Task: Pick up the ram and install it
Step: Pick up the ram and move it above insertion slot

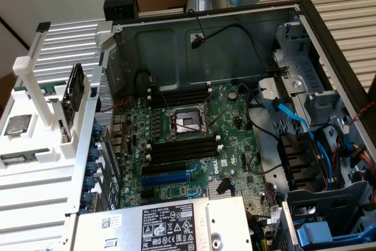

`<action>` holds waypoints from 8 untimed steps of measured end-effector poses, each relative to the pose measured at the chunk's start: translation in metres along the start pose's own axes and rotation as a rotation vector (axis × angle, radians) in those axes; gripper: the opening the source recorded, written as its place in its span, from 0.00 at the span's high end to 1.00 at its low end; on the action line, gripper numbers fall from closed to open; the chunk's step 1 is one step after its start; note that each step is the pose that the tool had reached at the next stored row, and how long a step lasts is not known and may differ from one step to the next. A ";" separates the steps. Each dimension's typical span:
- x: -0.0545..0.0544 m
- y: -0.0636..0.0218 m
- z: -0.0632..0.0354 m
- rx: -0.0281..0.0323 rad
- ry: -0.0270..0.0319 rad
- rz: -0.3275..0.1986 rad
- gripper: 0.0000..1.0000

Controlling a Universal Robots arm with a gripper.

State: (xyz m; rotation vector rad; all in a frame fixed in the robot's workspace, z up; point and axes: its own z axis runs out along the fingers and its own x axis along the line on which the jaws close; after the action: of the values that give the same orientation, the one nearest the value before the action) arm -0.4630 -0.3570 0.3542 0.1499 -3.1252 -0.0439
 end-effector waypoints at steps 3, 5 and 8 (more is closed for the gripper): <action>0.000 0.0000 0.0000 0.0000 0.0000 0.000 0.90; 0.000 0.0000 0.0000 0.0000 0.0000 0.000 0.90; 0.000 0.0004 0.0000 0.0011 0.0004 -0.004 0.90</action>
State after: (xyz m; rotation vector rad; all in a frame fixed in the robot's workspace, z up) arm -0.4632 -0.3566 0.3542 0.1567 -3.1246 -0.0423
